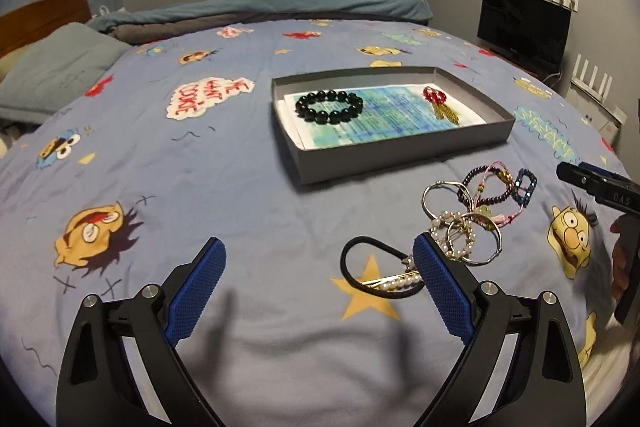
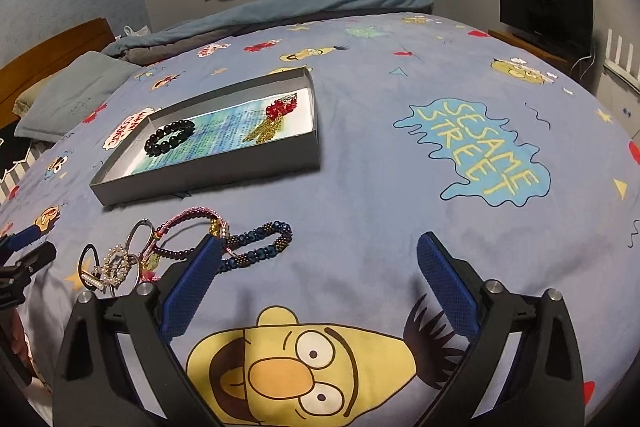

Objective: Organize jewelry
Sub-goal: 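Move both tools back over the remaining jewelry pile, then grasp the dark blue beaded bracelet with the right tool while the left tool grasps the black hair tie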

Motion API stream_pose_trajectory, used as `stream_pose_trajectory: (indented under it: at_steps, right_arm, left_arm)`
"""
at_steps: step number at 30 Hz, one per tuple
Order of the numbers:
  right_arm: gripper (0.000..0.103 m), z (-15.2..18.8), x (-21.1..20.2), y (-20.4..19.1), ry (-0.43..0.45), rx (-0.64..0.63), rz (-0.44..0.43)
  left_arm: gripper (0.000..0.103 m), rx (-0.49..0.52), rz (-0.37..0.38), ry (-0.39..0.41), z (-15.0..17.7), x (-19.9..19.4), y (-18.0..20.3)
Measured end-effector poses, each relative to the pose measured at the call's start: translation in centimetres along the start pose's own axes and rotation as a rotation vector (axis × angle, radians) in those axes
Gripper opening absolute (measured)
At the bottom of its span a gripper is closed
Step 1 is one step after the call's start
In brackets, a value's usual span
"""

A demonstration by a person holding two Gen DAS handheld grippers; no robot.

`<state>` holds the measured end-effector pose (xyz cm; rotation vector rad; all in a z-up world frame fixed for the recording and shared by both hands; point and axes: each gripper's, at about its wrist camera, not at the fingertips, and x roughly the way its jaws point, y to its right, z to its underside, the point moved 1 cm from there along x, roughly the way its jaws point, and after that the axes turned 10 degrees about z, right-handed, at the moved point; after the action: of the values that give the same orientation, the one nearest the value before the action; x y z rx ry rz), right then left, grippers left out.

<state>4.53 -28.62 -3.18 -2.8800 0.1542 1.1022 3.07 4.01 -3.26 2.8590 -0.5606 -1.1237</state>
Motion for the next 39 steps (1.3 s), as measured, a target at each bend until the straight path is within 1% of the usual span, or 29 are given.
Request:
stream_pose_trajectory:
  at_steps: [1,2,3,6,7,9,12,14,18,20,24,28,30,31,32,33,34,35,37,39]
  right_arm:
    - [0.086,0.0,0.1,-0.1,-0.004,-0.002,0.000]
    - [0.082,0.1,0.2,-0.2,-0.013,-0.002,-0.006]
    - [0.076,0.2,0.4,-0.2,-0.019,0.003,-0.013]
    - [0.066,0.1,0.8,-0.4,-0.038,0.008,-0.022]
    - [0.064,0.1,0.9,-0.5,-0.040,0.006,-0.024]
    - [0.055,0.3,1.1,-0.8,-0.052,-0.008,-0.030]
    - [0.047,0.4,1.4,-1.3,-0.064,-0.027,-0.036]
    - [0.040,0.5,1.6,-1.5,-0.069,-0.032,-0.046]
    - [0.034,0.4,2.2,-1.7,-0.081,-0.026,-0.060]
    - [0.032,0.3,2.6,-1.8,-0.088,-0.020,-0.066]
    - [0.031,0.0,3.4,-2.0,-0.099,-0.010,-0.067]
    - [0.031,-0.2,4.0,-2.6,-0.108,-0.024,-0.060]
    - [0.031,-0.2,4.3,-2.9,-0.114,-0.030,-0.060]
    - [0.029,-0.2,4.5,-3.0,-0.120,-0.028,-0.068]
    - [0.023,-0.1,4.7,-3.1,-0.125,-0.029,-0.072]
    - [0.019,-0.1,4.8,-3.2,-0.129,-0.031,-0.072]
    - [0.014,-0.1,4.8,-3.2,-0.128,-0.029,-0.073]
    - [0.007,-0.1,4.7,-3.1,-0.125,-0.019,-0.082]
    - [0.007,-0.2,4.4,-2.9,-0.119,-0.003,-0.093]
    - [0.007,-0.4,3.7,-2.9,-0.085,-0.005,-0.099]
  left_arm:
    - [0.084,-0.001,0.011,-0.016,0.1,0.4,0.0]
    - [0.077,-0.004,0.020,-0.029,0.1,0.7,-0.1]
    - [0.072,-0.011,0.030,-0.046,0.2,1.1,-0.2]
    - [0.066,-0.022,0.039,-0.074,0.3,2.0,-0.2]
    - [0.065,-0.023,0.041,-0.080,0.3,2.2,-0.1]
    - [0.059,-0.020,0.048,-0.095,0.4,2.6,0.0]
    - [0.048,-0.018,0.052,-0.125,0.6,3.3,0.1]
    - [0.043,-0.025,0.062,-0.141,0.7,3.6,0.0]
    - [0.034,-0.024,0.065,-0.148,0.8,3.7,-0.1]
    - [0.031,-0.028,0.065,-0.153,0.8,3.9,-0.2]
    - [0.028,-0.021,0.063,-0.160,0.9,4.2,-0.1]
    - [0.027,-0.005,0.063,-0.161,0.8,4.5,0.1]
    - [0.024,0.010,0.058,-0.164,0.8,4.8,0.3]
    - [0.023,0.017,0.057,-0.168,0.8,5.1,0.4]
    - [0.020,0.022,0.053,-0.171,0.8,5.2,0.5]
    - [0.013,0.025,0.052,-0.170,0.8,5.3,0.6]
    - [0.009,0.029,0.053,-0.166,0.8,5.3,0.7]
    - [0.005,0.038,0.049,-0.160,0.7,5.2,0.8]
    - [0.004,0.052,0.047,-0.144,0.6,4.9,1.0]
    - [0.004,0.048,0.059,-0.111,0.3,4.1,1.0]
